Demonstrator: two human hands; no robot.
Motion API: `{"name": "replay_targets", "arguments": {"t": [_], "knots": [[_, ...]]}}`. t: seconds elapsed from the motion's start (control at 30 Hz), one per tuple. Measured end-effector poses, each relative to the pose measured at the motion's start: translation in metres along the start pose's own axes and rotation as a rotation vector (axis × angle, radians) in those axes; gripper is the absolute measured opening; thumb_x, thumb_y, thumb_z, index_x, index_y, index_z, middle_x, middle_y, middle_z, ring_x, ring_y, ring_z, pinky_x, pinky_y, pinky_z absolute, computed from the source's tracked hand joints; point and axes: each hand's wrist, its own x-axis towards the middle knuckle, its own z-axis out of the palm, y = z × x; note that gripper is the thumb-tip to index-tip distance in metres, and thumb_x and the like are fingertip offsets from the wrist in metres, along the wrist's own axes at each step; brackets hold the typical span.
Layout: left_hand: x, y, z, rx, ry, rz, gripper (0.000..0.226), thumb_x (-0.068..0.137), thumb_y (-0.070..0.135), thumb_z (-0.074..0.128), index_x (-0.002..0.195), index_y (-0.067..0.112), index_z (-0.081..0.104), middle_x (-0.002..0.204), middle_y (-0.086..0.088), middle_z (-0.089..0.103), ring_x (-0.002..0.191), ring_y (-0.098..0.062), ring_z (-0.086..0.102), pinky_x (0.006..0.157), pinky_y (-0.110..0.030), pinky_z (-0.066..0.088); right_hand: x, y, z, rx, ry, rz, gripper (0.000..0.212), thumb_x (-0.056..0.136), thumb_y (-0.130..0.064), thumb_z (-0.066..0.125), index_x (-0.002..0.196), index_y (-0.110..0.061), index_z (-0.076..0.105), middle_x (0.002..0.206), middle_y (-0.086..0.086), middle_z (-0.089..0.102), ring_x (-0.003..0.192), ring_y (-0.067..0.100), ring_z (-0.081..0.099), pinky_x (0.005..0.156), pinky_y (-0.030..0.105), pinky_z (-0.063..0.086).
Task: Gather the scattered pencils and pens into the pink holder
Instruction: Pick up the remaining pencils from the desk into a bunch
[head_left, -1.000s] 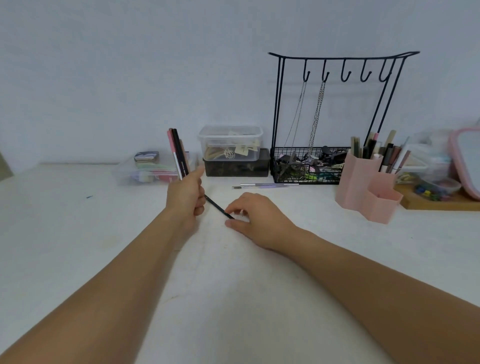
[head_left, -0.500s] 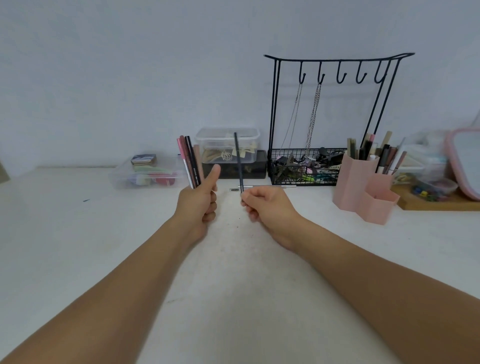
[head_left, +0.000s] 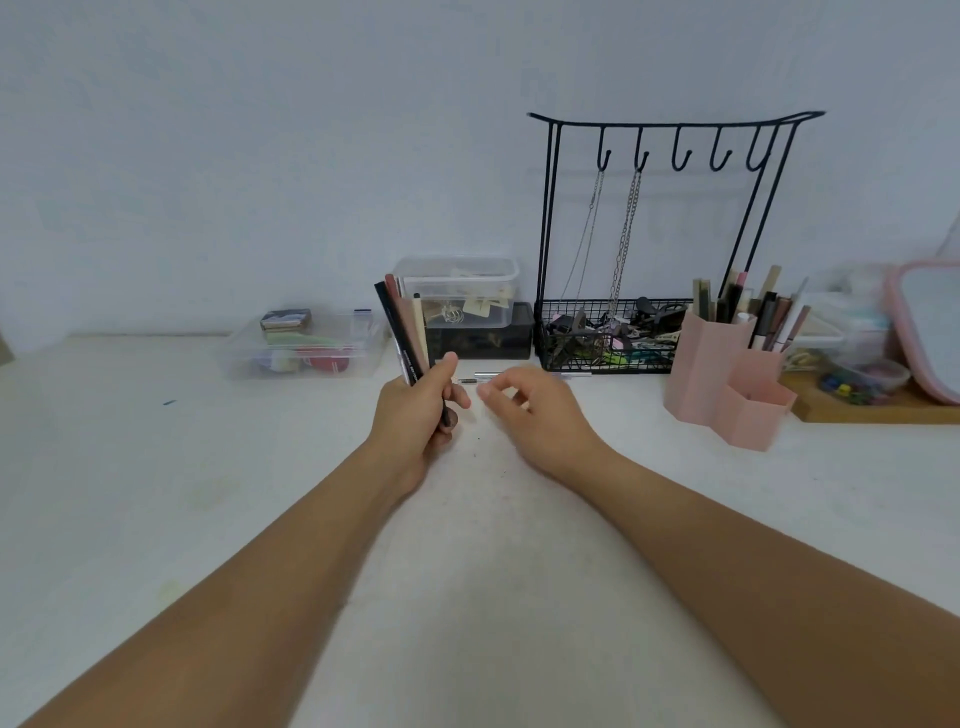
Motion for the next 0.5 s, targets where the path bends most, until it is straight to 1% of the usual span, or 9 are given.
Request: {"name": "replay_targets", "arguments": {"t": [0.07,0.1,0.17,0.2,0.27,0.3,0.33,0.4,0.5], "knots": [[-0.001,0.001,0.000,-0.011,0.000,-0.016,0.035,0.099,0.040,0.063,0.077,0.014,0.056,0.061,-0.003,0.064,0.052,-0.016,0.062,0.040,-0.023,0.041,0.011,0.015,-0.007,-0.198,0.017,0.015,0.031,0.099,-0.031,0.058,0.126,-0.018,0.063,0.128,0.000,0.062,0.099,0.013,0.056,0.095,0.031,0.046],[-0.001,0.002,-0.001,-0.013,-0.005,-0.025,0.035,0.098,0.042,0.063,0.077,0.015,0.054,0.057,-0.002,0.063,0.054,-0.016,0.065,0.040,-0.023,0.042,0.014,0.021,-0.008,-0.249,-0.014,0.035,0.039,0.099,-0.027,0.057,0.136,-0.015,0.056,0.138,0.002,0.057,0.112,0.018,0.056,0.102,0.033,0.043],[-0.001,0.003,-0.003,-0.022,-0.009,-0.042,0.039,0.096,0.046,0.065,0.074,0.017,0.050,0.053,0.001,0.055,0.048,-0.014,0.058,0.039,-0.022,0.040,0.021,0.025,-0.006,-0.352,-0.081,0.046,0.049,0.100,-0.025,0.055,0.147,-0.013,0.046,0.149,0.006,0.048,0.133,0.027,0.047,0.111,0.035,0.038],[0.000,0.003,-0.005,-0.033,-0.011,-0.052,0.041,0.094,0.048,0.066,0.072,0.018,0.049,0.052,0.002,0.050,0.044,-0.013,0.050,0.039,-0.022,0.037,0.024,0.025,-0.005,-0.400,-0.105,0.050,0.051,0.101,-0.026,0.053,0.149,-0.013,0.042,0.153,0.007,0.044,0.137,0.029,0.043,0.113,0.036,0.035],[0.001,0.004,-0.009,-0.053,-0.017,-0.067,0.043,0.092,0.051,0.069,0.072,0.020,0.047,0.051,0.004,0.042,0.042,-0.011,0.038,0.039,-0.022,0.029,0.030,0.025,-0.004,-0.467,-0.127,0.074,0.050,0.102,-0.026,0.049,0.149,-0.013,0.040,0.153,0.008,0.042,0.136,0.033,0.041,0.110,0.038,0.037],[0.001,0.004,-0.010,-0.057,-0.024,-0.068,0.044,0.091,0.052,0.069,0.071,0.021,0.045,0.051,0.005,0.040,0.042,-0.011,0.035,0.039,-0.022,0.026,0.033,0.025,-0.004,-0.492,-0.121,0.091,0.046,0.103,-0.026,0.048,0.146,-0.012,0.043,0.149,0.010,0.046,0.131,0.034,0.045,0.105,0.039,0.040],[0.002,0.004,-0.012,-0.057,-0.035,-0.071,0.045,0.090,0.053,0.070,0.071,0.022,0.043,0.051,0.006,0.038,0.042,-0.010,0.033,0.039,-0.021,0.023,0.035,0.026,-0.004,-0.513,-0.104,0.106,0.039,0.102,-0.026,0.047,0.139,-0.011,0.049,0.141,0.012,0.051,0.124,0.034,0.049,0.097,0.037,0.043],[0.003,0.004,-0.014,-0.051,-0.054,-0.081,0.049,0.087,0.055,0.071,0.069,0.023,0.039,0.051,0.007,0.034,0.043,-0.010,0.030,0.038,-0.021,0.022,0.038,0.027,-0.003,-0.542,-0.060,0.126,0.029,0.102,-0.025,0.047,0.122,-0.008,0.058,0.126,0.014,0.056,0.111,0.033,0.055,0.081,0.033,0.043],[0.003,0.004,-0.012,-0.023,-0.070,-0.089,0.052,0.085,0.057,0.073,0.067,0.024,0.036,0.052,0.006,0.034,0.044,-0.011,0.030,0.039,-0.021,0.022,0.038,0.029,0.000,-0.558,0.009,0.131,0.025,0.102,-0.021,0.049,0.104,-0.003,0.065,0.113,0.014,0.055,0.099,0.032,0.058,0.074,0.031,0.043]]}}
